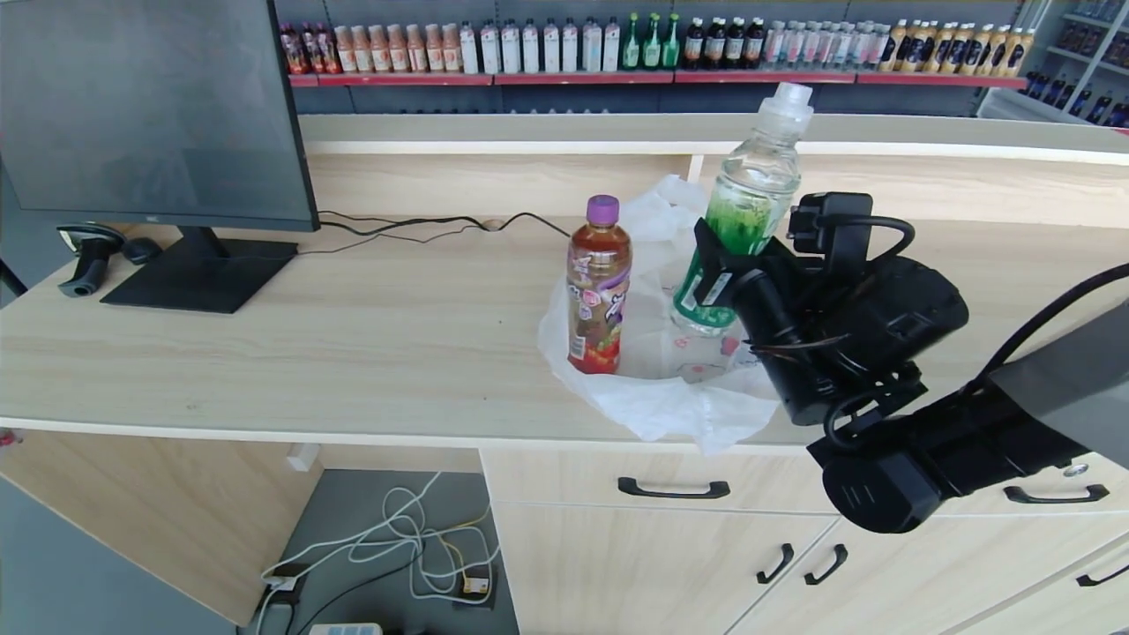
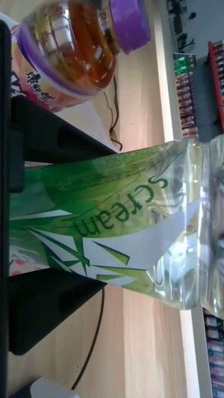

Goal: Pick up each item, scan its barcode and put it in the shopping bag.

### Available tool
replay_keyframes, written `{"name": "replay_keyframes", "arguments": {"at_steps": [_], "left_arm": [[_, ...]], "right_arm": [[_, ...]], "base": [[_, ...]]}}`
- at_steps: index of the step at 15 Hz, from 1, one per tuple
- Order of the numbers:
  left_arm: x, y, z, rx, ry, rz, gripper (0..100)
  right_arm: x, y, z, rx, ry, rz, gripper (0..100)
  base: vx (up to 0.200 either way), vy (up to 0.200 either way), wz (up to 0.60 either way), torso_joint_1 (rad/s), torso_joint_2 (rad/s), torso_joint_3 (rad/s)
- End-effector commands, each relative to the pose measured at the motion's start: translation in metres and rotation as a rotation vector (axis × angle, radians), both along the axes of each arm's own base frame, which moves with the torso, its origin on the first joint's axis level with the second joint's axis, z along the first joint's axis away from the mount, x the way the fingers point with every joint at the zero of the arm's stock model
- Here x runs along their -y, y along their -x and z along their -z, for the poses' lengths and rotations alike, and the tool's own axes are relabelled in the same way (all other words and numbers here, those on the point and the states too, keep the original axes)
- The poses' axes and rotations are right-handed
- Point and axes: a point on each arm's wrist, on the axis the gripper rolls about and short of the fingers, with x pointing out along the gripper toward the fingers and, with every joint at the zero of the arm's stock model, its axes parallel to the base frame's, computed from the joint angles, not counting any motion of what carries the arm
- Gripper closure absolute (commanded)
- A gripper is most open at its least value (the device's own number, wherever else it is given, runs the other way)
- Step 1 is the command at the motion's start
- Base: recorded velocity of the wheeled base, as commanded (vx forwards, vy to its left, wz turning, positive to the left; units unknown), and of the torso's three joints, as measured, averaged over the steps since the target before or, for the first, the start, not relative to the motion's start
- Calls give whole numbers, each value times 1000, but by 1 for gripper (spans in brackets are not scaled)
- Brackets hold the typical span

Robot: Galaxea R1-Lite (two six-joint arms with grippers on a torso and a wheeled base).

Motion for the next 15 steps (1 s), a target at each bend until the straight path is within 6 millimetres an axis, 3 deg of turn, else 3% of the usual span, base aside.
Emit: {"name": "replay_keyframes", "arguments": {"at_steps": [1, 4, 15], "left_arm": [[0, 0, 0, 0, 0, 0, 0], [0, 0, 0, 0, 0, 0, 0], [0, 0, 0, 0, 0, 0, 0]], "right_arm": [[-4, -14, 12, -10, 10, 12, 100], [-5, -31, 26, -27, 12, 26, 100], [-16, -53, 59, -67, 34, 32, 100]], "base": [[0, 0, 0, 0, 0, 0], [0, 0, 0, 0, 0, 0], [0, 0, 0, 0, 0, 0]]}}
